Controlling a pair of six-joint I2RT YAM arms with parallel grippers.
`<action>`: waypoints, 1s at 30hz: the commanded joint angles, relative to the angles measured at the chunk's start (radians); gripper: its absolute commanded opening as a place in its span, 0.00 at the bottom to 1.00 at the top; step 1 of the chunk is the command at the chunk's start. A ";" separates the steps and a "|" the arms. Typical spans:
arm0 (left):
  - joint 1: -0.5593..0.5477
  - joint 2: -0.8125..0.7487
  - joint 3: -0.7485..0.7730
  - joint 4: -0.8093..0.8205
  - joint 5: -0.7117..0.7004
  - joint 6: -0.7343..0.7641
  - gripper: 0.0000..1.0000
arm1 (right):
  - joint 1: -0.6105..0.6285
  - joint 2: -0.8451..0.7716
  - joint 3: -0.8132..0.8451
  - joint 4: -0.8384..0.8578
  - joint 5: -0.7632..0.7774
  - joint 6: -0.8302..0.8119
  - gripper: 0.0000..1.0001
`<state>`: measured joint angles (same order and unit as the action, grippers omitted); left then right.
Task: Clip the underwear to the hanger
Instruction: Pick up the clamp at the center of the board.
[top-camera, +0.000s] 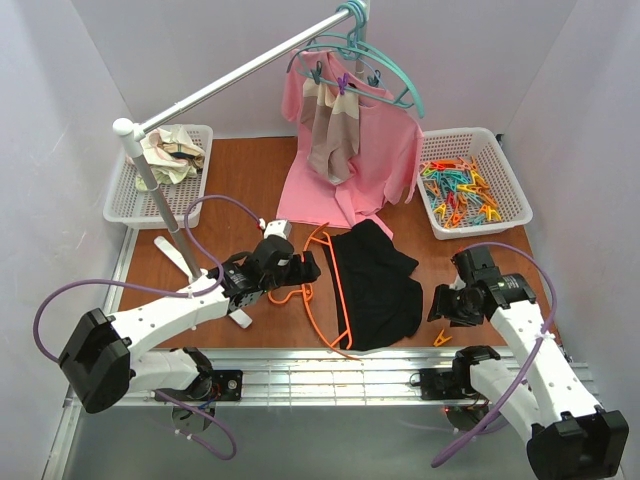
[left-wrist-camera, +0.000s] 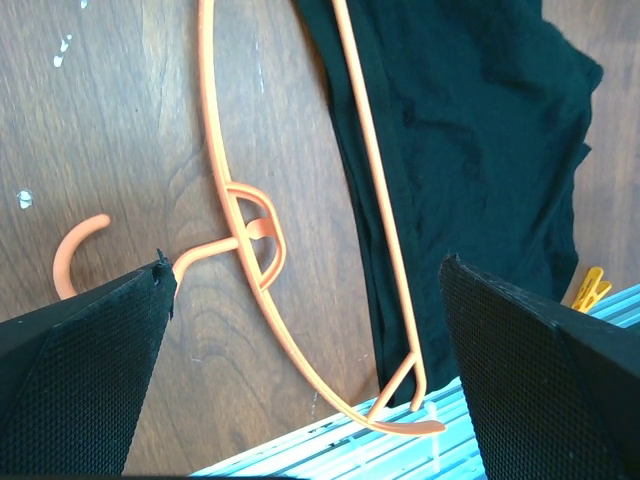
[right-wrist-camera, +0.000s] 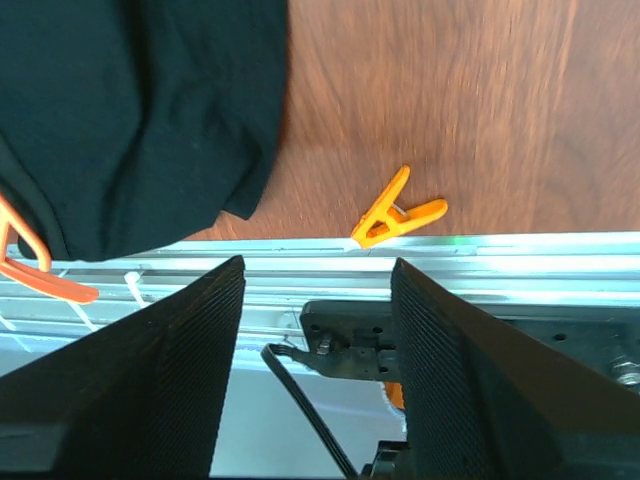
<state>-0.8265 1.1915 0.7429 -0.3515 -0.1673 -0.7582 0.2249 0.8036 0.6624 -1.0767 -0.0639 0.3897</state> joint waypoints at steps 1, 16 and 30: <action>0.006 -0.010 -0.017 -0.023 0.022 0.010 0.96 | 0.005 -0.037 -0.027 0.018 -0.013 0.064 0.51; 0.006 0.042 0.015 -0.027 0.045 0.019 0.96 | 0.051 0.048 -0.110 0.106 0.059 0.152 0.43; 0.006 0.068 0.038 0.005 0.048 0.039 0.96 | 0.083 0.158 -0.124 0.121 0.150 0.218 0.47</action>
<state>-0.8265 1.2591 0.7479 -0.3565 -0.1284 -0.7395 0.2989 0.9432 0.5503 -0.9752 0.0437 0.5755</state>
